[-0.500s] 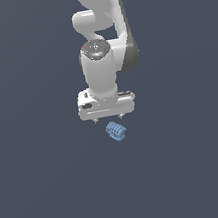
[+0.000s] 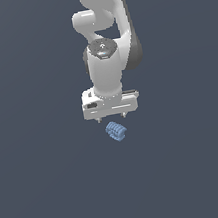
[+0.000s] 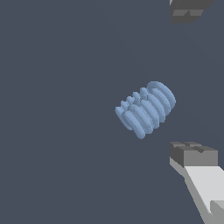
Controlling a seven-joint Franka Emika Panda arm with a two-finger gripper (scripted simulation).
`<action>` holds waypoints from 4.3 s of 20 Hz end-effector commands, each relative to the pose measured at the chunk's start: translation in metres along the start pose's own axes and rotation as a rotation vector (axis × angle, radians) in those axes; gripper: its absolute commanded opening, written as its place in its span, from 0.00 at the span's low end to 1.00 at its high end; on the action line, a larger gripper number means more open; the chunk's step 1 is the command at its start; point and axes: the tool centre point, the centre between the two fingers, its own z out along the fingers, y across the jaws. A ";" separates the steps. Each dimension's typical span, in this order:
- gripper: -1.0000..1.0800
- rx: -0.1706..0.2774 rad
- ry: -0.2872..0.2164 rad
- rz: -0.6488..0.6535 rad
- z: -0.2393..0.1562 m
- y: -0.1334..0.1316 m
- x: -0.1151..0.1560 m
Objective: Pick up the object and move it to a goal position.
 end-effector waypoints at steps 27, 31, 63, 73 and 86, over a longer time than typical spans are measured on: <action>0.96 0.014 -0.012 -0.418 0.047 -0.008 -0.007; 0.96 0.019 -0.011 -0.505 0.056 -0.010 -0.009; 0.00 0.029 -0.010 -0.627 0.120 -0.014 -0.013; 0.00 0.029 -0.008 -0.629 0.119 -0.016 -0.012; 0.00 0.029 -0.008 -0.628 0.094 -0.044 0.018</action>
